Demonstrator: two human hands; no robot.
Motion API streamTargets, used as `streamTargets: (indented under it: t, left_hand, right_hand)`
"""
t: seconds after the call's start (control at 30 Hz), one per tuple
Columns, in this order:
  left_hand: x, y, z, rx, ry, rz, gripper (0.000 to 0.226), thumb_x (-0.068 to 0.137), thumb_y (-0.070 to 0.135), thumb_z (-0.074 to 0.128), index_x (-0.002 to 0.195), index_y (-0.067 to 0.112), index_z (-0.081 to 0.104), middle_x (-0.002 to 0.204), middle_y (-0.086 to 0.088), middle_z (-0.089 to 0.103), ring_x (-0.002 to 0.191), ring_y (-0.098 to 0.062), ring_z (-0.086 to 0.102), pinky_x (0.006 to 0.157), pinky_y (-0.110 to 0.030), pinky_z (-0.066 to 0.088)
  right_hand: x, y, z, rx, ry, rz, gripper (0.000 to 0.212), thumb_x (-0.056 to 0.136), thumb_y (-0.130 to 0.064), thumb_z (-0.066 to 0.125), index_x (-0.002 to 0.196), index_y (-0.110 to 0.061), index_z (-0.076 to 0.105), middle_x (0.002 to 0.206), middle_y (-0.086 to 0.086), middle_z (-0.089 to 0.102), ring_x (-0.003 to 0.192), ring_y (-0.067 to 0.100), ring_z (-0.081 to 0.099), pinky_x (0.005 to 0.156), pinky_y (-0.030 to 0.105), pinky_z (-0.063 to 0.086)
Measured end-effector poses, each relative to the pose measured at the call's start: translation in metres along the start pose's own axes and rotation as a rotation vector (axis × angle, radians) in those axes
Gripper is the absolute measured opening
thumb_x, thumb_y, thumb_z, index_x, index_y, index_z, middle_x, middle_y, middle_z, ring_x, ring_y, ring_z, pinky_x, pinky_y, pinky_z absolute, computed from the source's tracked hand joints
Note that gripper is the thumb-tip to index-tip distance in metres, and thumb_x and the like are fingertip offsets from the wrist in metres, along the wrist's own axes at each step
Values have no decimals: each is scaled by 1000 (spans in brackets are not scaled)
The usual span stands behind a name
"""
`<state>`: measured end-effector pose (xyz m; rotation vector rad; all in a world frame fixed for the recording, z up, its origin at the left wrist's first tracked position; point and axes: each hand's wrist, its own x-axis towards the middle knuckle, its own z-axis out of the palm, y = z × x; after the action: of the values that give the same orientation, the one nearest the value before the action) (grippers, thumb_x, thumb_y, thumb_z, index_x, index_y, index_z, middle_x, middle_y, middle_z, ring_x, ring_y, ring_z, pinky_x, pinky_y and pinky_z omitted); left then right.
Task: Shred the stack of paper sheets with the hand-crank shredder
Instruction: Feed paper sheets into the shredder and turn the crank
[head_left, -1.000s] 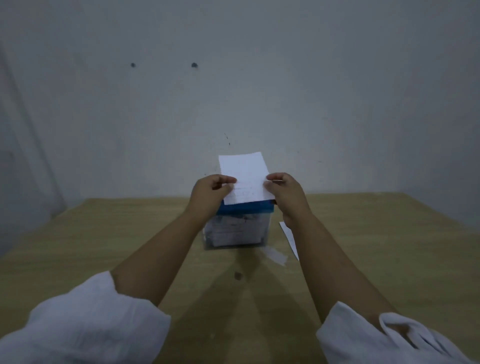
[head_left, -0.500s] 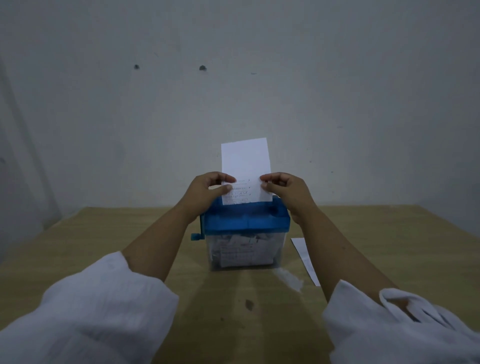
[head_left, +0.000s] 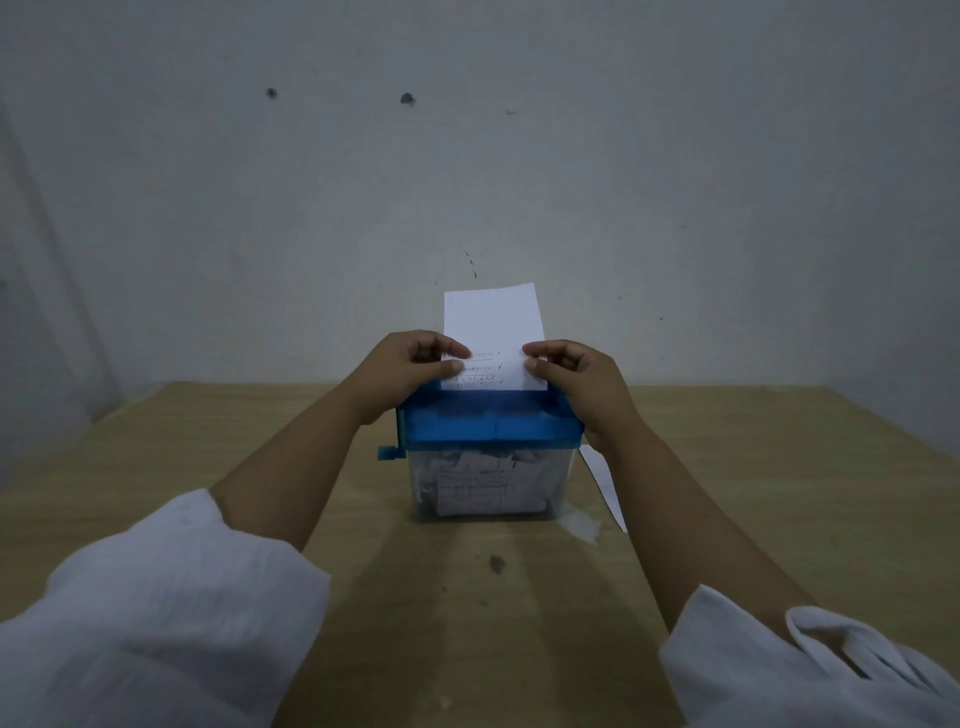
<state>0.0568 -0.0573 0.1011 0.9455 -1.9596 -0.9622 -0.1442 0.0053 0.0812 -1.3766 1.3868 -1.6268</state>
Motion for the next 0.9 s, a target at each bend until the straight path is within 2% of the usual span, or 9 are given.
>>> streamTargets:
  t: [0.17,0.23,0.33,0.57,0.63,0.7,0.77,0.83,0.9]
  left_hand:
    - [-10,9,2,32,40,-71,16,89,19,62,105,19,63,110,1,62,104,-19,57,81,-25,49]
    - [-17,9,7,-31,280,-152,32,90,26,62,119,13,55,122,-1,56,107,-18,52,82,-26,43]
    - [-36,11,10,-485,591,-440,68,88,36,64,142,9,33,146,-9,37,129,-25,39,100,-34,35]
    - [-59,17,25,-848,326,-836,90,86,55,56,149,6,16,154,-23,13,142,-40,14,115,-50,0]
    - [-57,29,25,-861,294,-809,82,90,51,54,148,5,19,152,-23,23,133,-35,35,115,-43,11]
    - [-58,45,26,-838,269,-760,65,92,46,53,140,4,37,141,-17,42,77,-19,66,89,-21,46]
    - [-56,48,28,-797,256,-740,42,91,41,57,115,7,57,105,-15,62,34,-17,55,28,-18,41]
    - [-52,39,26,-796,246,-764,29,90,33,62,93,5,60,59,-11,67,35,-21,57,19,-19,32]
    - [-49,29,22,-799,262,-797,27,85,29,68,82,5,56,55,-11,65,53,-28,61,30,-25,44]
  right_hand:
    - [-4,-7,-4,-66,-13,-20,14,86,-8,64,97,-15,69,91,-7,64,83,5,58,70,12,52]
    - [-5,-8,-3,-74,-14,-22,14,86,-8,63,98,-14,68,89,-5,64,80,5,57,69,12,51]
    - [-8,-11,-2,-57,-11,-39,23,87,-7,62,109,-16,62,80,-2,62,78,8,58,61,13,51]
    - [-6,-8,2,-64,17,-15,44,88,-11,63,127,-20,45,95,9,67,88,15,62,76,28,53]
    - [-5,-6,2,-68,20,-10,42,88,-11,63,125,-19,47,98,12,67,90,18,62,77,27,52]
    - [-4,-5,2,-59,16,2,41,87,-12,63,125,-18,47,99,12,67,91,18,62,76,26,52]
    - [-3,-6,2,-44,10,8,41,88,-11,63,125,-17,48,98,9,66,89,17,62,72,23,52]
    - [-2,-5,3,-38,6,12,41,88,-12,63,125,-16,48,97,10,66,88,16,61,71,23,51]
    - [-1,-4,2,-49,8,24,40,87,-13,64,124,-17,49,99,10,66,90,17,61,73,25,51]
